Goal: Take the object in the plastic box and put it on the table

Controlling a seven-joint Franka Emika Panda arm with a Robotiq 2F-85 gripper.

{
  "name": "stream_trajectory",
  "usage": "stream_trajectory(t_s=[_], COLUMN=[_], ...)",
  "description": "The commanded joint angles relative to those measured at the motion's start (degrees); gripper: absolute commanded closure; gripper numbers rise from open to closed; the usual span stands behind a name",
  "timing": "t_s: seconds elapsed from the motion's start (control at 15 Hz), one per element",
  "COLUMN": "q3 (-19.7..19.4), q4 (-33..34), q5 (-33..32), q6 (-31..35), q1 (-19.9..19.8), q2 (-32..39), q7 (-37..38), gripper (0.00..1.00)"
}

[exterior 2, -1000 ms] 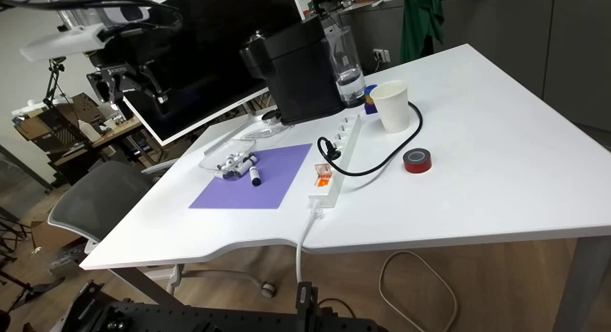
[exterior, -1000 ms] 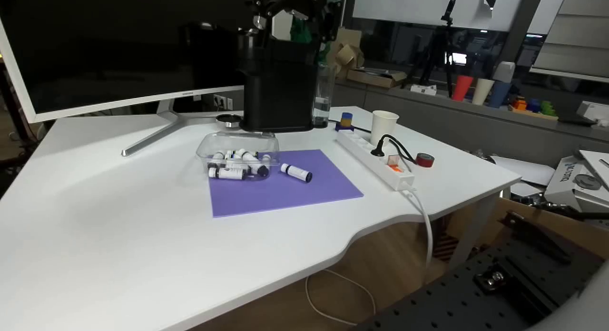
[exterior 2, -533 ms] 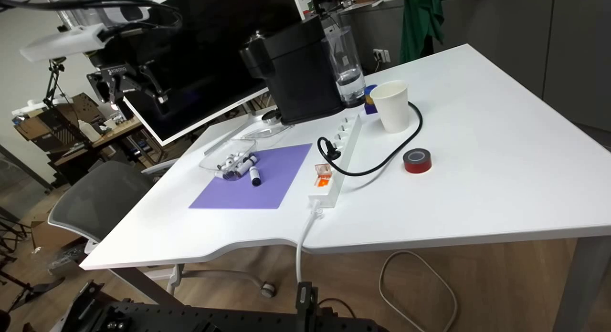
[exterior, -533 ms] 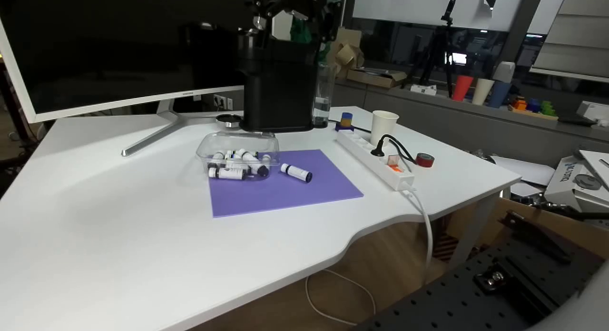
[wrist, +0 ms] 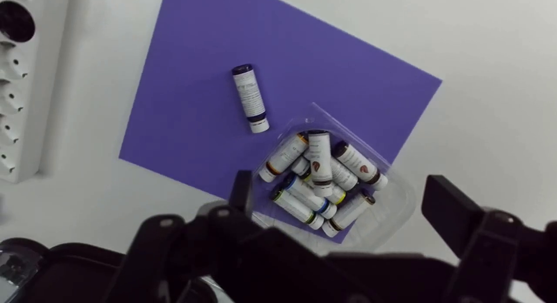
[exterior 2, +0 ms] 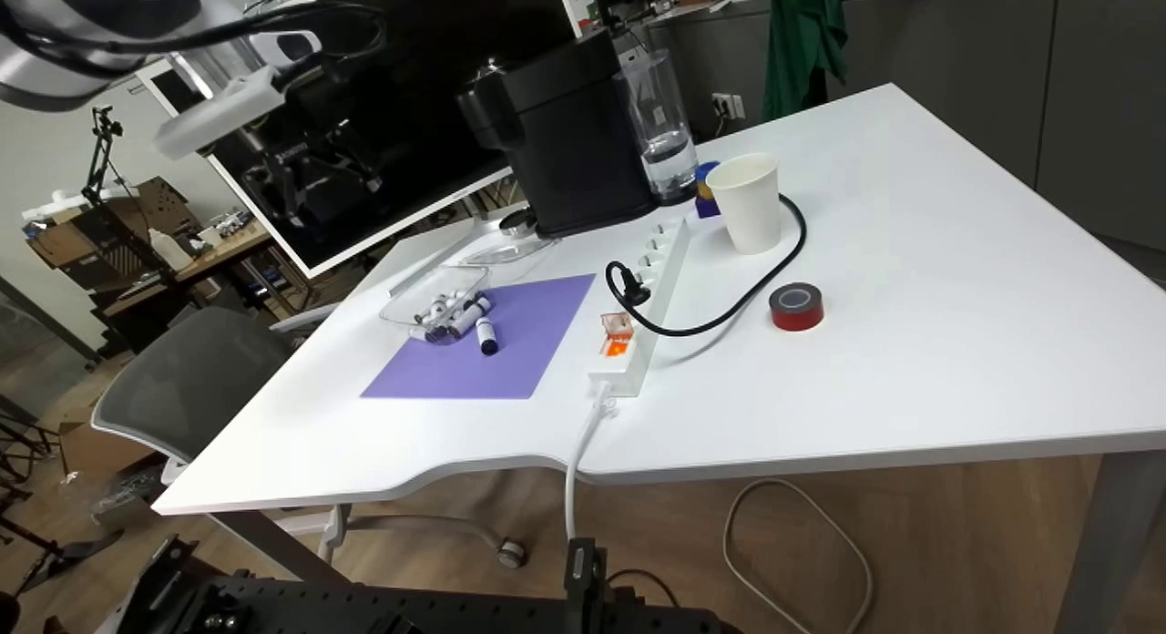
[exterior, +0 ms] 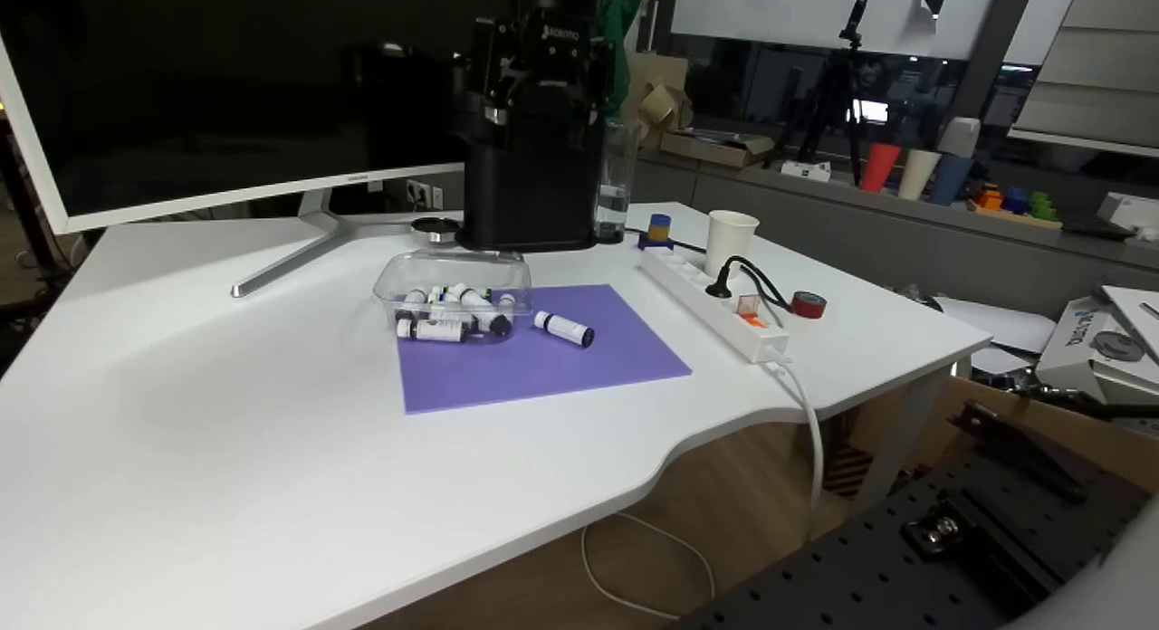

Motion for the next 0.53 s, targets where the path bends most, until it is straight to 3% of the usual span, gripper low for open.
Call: stream_trajectory(t_s=[0.0, 0.47], q3=[0.95, 1.36], q4=[7.89, 17.99], q5=[-7.89, -10.83], q6=[0.48, -0.39], q1=[-0.41, 0.87], q2=[9.77, 23.49], q7=[3.56, 2.19], gripper=[0.0, 0.0])
